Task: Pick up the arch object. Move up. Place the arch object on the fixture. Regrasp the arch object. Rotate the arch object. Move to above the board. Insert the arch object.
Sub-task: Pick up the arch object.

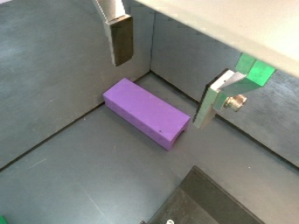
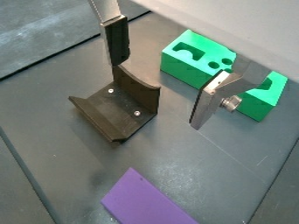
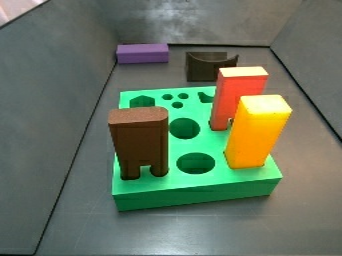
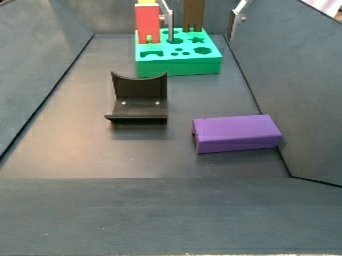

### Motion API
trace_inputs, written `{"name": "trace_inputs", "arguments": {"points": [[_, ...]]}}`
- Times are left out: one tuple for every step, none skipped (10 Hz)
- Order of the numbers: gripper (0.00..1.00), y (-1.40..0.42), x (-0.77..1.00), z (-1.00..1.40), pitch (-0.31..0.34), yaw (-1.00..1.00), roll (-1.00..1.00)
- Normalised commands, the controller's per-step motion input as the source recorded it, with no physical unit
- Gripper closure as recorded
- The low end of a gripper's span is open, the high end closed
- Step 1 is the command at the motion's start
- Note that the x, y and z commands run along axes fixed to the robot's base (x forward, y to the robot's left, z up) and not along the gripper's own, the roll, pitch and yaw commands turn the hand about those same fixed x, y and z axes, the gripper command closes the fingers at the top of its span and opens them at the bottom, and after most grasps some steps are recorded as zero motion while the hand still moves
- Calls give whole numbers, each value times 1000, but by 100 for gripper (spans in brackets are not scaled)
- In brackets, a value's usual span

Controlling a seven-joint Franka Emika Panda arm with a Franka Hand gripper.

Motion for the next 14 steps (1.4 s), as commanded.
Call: {"name": "trace_inputs", "arguments": {"points": [[0,291,-183,-17,-13,-51,13],[0,257,-366,-294,-64,-694,20],[0,129,-366,-366,-47,-837,21],[0,277,-403,-506,0,-709,0],[0,143,-351,-511,0,-854,0],[0,111,-340,-506,0,-891,3],[0,106,-334,-506,0,-897,3],[0,91,-300,-517,0,-923,0],[0,80,-194,-600,0,-946,0],[0,283,0,-583,0,-769,0],[0,340,-17,-591,0,-711,0],[0,431,151,-426,-36,-606,0],[0,477,331,-377,-11,-531,-23],[0,469,329,-391,-10,-534,-37]]}}
